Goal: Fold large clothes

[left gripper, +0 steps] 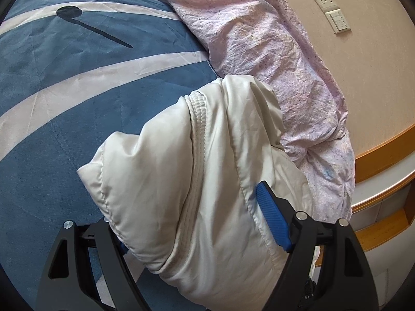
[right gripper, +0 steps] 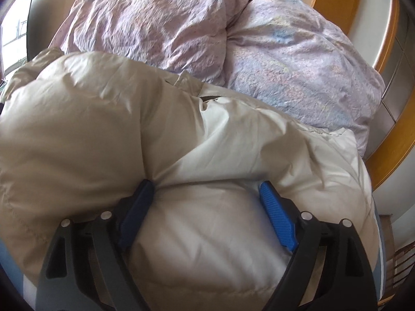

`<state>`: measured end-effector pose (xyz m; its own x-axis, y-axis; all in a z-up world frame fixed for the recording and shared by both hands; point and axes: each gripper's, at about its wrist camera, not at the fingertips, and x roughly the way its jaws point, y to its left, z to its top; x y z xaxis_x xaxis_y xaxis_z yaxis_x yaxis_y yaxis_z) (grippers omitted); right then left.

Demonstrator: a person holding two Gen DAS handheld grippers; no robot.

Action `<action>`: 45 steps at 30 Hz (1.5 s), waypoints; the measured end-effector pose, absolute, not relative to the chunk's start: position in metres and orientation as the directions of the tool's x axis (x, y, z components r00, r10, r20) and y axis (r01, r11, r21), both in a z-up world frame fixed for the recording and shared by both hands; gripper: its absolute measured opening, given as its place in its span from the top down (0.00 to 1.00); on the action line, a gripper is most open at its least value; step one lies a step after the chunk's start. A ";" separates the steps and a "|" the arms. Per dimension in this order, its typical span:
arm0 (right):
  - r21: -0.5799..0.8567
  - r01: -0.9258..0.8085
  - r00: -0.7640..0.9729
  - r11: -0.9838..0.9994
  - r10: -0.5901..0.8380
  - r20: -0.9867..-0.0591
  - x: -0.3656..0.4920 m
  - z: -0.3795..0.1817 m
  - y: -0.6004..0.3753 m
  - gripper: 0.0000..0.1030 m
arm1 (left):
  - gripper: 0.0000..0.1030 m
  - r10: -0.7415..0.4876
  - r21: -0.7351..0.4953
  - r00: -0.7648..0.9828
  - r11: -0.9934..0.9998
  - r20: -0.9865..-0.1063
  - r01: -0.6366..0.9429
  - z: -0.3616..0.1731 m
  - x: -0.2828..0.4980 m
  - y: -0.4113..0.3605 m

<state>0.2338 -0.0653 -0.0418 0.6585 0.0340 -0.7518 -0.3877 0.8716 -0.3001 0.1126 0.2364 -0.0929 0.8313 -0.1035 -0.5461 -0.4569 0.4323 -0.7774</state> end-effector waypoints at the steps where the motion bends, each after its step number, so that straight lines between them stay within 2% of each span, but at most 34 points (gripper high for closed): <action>1: -0.300 -0.390 0.657 0.870 0.035 -0.753 0.234 -0.042 -0.065 0.17 | 0.22 -0.103 -0.780 0.832 0.426 -0.545 -0.458 -0.093 0.113 0.237; 6: -0.319 -0.399 0.657 0.859 0.025 -0.753 0.234 -0.046 -0.062 0.17 | 0.23 -0.105 -0.790 0.832 0.397 -0.545 -0.467 -0.097 0.116 0.240; 14: -0.370 -0.393 0.681 0.842 -0.004 -0.732 0.231 -0.051 -0.057 0.17 | 0.49 -0.080 -0.788 0.866 0.462 -0.494 -0.407 -0.069 0.116 0.231; 20: -0.380 -0.395 0.686 0.836 -0.007 -0.727 0.231 -0.053 -0.057 0.17 | 0.59 -0.090 -0.779 0.903 0.546 -0.420 -0.308 -0.032 0.118 0.213; 29: -0.355 -0.419 0.666 0.836 0.017 -0.746 0.236 -0.050 -0.062 0.17 | 0.62 -0.163 -0.693 0.951 0.717 -0.264 -0.069 0.033 0.129 0.153; 34: -0.274 -0.452 0.638 0.849 0.093 -0.764 0.243 -0.038 -0.082 0.17 | 0.62 -0.235 -0.608 0.954 0.790 -0.184 0.078 0.066 0.135 0.107; 41: -0.261 -0.450 0.686 0.854 0.144 -0.713 0.224 -0.002 -0.127 0.18 | 0.62 -0.279 -0.534 0.947 0.831 -0.161 0.154 0.081 0.138 0.070; 45: -0.176 -0.414 0.702 0.893 0.191 -0.686 0.216 0.020 -0.164 0.17 | 0.62 -0.304 -0.501 0.939 0.845 -0.160 0.188 0.084 0.141 0.050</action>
